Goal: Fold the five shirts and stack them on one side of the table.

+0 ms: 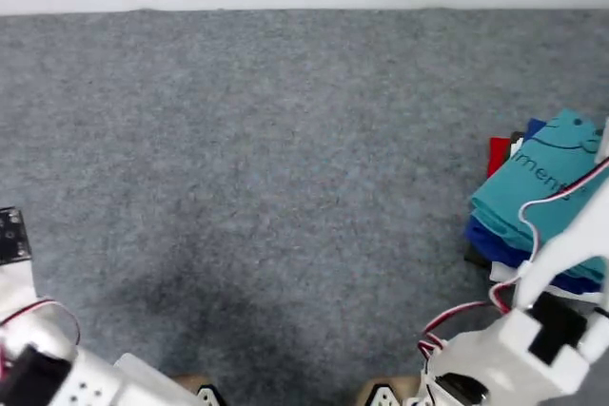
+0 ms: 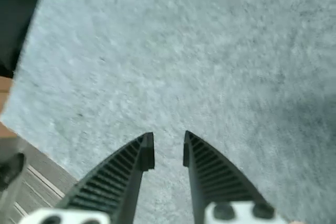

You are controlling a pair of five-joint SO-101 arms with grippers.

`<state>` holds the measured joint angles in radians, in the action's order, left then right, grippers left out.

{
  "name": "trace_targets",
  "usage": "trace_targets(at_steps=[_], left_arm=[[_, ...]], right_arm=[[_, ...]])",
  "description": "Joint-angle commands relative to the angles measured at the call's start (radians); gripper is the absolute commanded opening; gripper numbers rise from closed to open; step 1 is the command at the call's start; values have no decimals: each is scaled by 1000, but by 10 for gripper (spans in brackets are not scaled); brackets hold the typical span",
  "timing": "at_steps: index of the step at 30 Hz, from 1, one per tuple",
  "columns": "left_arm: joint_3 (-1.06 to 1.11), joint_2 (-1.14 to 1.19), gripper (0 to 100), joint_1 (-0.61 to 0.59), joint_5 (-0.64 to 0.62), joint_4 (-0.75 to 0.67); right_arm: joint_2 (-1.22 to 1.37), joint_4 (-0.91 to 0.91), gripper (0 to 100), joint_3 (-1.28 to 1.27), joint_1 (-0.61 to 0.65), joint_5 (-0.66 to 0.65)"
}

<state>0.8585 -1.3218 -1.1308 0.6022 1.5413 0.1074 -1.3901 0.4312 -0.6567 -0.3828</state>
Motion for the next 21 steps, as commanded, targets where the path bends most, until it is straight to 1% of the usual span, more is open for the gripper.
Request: trace_targets(at_steps=[1,6,11,13,16,21], left_arm=[[30,-74,100,8,-8,-15],[110,-146,100,8,-8,-15],[143,-166,100,8,-8,-15],[143,-164,101,8,-8,-15],[143,-164,102,8,-8,-15],[143,-164,103,8,-8,-17]], right_arm=[[56,90,4,51,-39,-58],[246,96,9,51,-45,-63],[429,96,9,60,-47,-63],[421,67,9,77,-45,-63],[340,-56,9,153,-39,-57],[193,-200,9,190,21,-57]])
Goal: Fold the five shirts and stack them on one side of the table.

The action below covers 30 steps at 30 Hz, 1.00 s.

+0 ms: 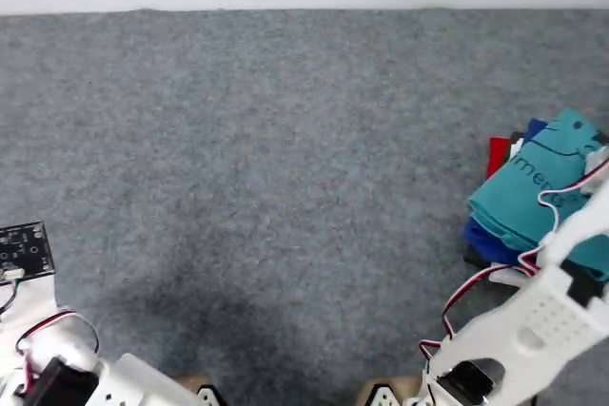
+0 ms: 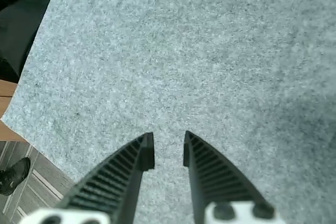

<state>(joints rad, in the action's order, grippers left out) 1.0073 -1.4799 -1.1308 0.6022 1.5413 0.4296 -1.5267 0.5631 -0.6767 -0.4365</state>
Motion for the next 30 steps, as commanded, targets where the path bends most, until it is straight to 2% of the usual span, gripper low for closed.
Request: trace_targets(at_steps=[1,7,14,17,19,25,30], left_arm=[[-5,-6,103,8,-8,-17],[4,-11,104,8,-8,-17],[48,-11,104,8,-8,-17],[48,-11,104,8,-8,-21],[45,-11,104,8,-8,-21],[45,-11,104,18,-8,-15],[31,-12,104,172,-12,-20]], right_arm=[[-154,-85,9,58,61,-3],[-171,-143,9,55,176,-3],[143,-140,9,61,257,-2],[177,-200,9,106,275,-2],[145,-265,9,166,278,-2],[-114,-271,9,192,246,-2],[-325,-269,9,68,260,-2]])
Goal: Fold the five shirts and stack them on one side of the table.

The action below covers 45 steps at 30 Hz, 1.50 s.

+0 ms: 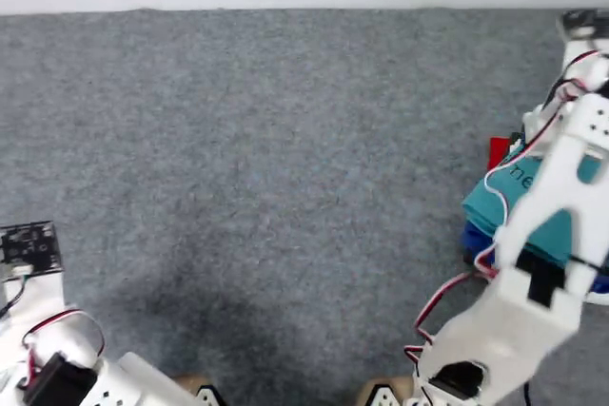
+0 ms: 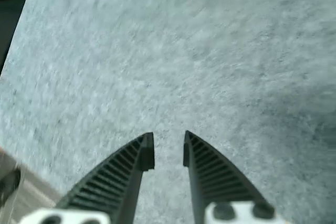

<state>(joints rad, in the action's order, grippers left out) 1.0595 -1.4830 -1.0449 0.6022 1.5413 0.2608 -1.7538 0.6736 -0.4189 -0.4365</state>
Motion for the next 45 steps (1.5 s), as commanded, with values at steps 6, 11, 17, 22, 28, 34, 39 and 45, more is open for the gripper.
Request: trace_targets(at_steps=[6,11,17,22,28,34,39,45], left_arm=[[-25,-9,105,347,-91,-23],[15,-9,105,549,-350,-169],[99,-9,105,736,-520,-304],[176,-9,102,898,-572,-370],[292,-9,99,990,-631,-483],[429,-9,13,1042,-697,-608],[495,-9,14,1045,-736,-690],[587,-9,14,1046,-812,-760]], right_arm=[[-384,-41,9,-365,5,-2],[-570,-39,9,-641,39,-2],[-806,127,9,-974,131,95],[-1061,321,9,-1275,245,250],[-1379,527,9,-1626,303,485],[-1687,615,9,-1924,303,508],[-1908,576,9,-2094,305,506],[-2086,498,9,-2237,331,454]])
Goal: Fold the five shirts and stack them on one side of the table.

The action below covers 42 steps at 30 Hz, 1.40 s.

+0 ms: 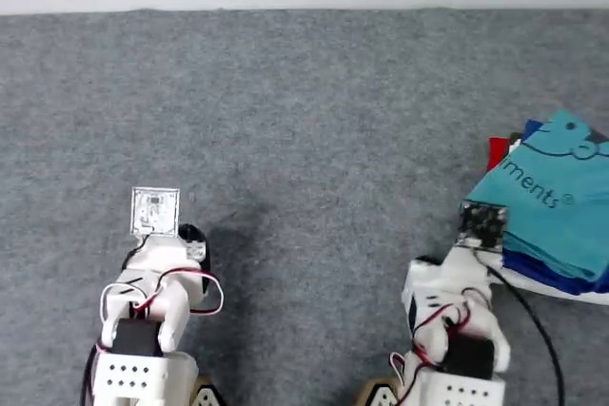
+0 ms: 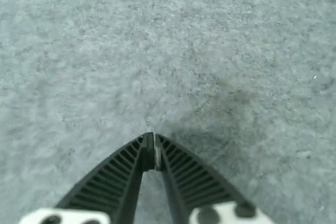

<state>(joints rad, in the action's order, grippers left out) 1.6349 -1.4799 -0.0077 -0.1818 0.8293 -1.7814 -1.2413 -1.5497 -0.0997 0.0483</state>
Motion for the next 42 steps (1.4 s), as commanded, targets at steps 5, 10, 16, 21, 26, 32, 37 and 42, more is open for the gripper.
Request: trace_targets(at_steps=[5,10,16,21,26,32,37,42], left_arm=[[42,-12,14,11,-29,-104],[54,-9,14,11,-80,-120],[54,-6,14,11,-87,-89],[54,-6,14,9,-64,-78],[56,-6,14,2,107,-71],[56,-11,14,2,52,-57],[56,-11,14,0,12,-57],[56,-11,14,2,11,-57]], right_arm=[[-28,-22,9,-81,12,-28],[-33,-15,9,-124,13,-26],[-31,-27,9,-132,13,-32],[-30,-62,9,-132,12,-44],[-30,-67,9,-132,7,-120],[-30,-67,9,-132,4,-120],[-30,-67,9,-132,2,-120],[-31,-68,9,-132,-35,-120]])
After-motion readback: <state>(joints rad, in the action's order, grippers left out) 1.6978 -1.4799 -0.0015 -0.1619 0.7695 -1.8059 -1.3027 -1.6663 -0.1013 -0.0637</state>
